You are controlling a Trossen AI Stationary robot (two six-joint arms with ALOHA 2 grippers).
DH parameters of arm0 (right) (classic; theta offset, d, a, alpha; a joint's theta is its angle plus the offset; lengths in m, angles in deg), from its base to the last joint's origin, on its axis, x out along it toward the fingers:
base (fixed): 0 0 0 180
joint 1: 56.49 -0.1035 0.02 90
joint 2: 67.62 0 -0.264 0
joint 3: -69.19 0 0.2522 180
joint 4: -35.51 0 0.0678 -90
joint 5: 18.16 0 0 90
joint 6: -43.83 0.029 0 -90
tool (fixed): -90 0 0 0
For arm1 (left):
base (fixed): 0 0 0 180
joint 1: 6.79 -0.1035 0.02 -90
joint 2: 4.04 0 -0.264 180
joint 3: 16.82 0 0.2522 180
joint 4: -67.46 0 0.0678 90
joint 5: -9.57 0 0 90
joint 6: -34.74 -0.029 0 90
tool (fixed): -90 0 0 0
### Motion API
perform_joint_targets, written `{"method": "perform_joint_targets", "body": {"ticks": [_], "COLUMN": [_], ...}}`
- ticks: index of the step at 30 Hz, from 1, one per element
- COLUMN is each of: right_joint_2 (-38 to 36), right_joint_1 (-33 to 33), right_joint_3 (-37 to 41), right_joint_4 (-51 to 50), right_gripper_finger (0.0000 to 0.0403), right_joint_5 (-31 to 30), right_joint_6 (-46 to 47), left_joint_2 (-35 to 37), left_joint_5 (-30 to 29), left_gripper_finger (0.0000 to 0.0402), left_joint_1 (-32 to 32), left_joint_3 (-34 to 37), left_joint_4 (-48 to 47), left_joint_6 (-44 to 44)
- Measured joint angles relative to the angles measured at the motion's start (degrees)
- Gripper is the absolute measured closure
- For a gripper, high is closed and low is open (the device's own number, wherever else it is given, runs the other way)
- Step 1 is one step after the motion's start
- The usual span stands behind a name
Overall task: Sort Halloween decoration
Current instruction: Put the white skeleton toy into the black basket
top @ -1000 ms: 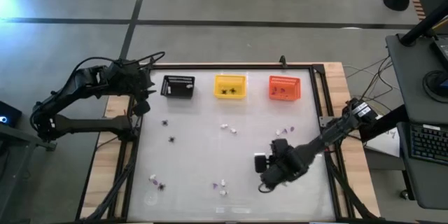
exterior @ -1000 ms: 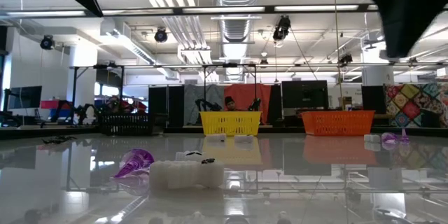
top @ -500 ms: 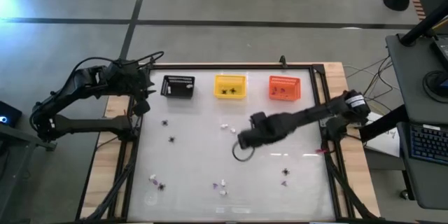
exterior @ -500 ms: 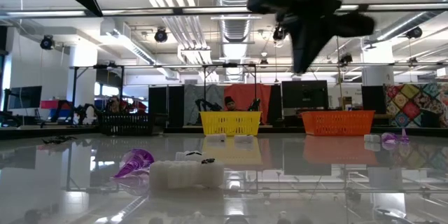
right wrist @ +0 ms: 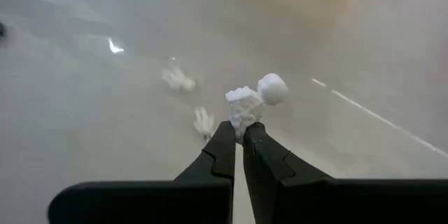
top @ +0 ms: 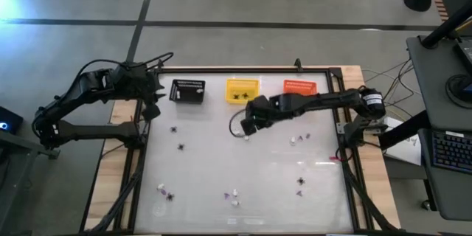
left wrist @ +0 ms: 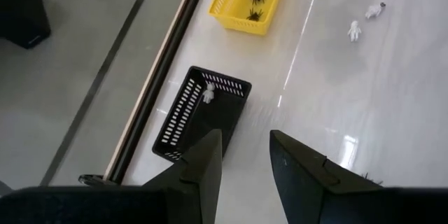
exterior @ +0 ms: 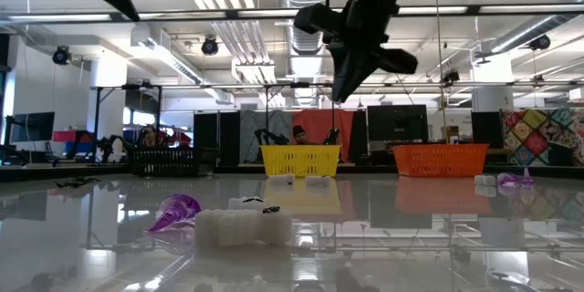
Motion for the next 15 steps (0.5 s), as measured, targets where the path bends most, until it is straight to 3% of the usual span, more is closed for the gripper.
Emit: {"method": "perform_joint_targets", "body": {"ticks": [7, 15], "right_joint_2": [-0.01, -0.01], "right_joint_1": [8.32, 16.13], "right_joint_3": [-0.04, -0.07], "right_joint_4": [7.41, 14.01], "right_gripper_finger": [0.0394, 0.0394], "right_joint_5": [7.14, 14.03], "right_joint_6": [-12.84, -23.62], "left_joint_2": [-3.56, -7.45], "left_joint_5": [-0.47, -0.49], "left_gripper_finger": [0.0296, 0.0297], "left_joint_1": [-1.67, -8.72], "left_joint_3": [0.0, 0.0], "left_joint_4": [4.91, 7.06], "left_joint_6": [2.84, 7.51]}}
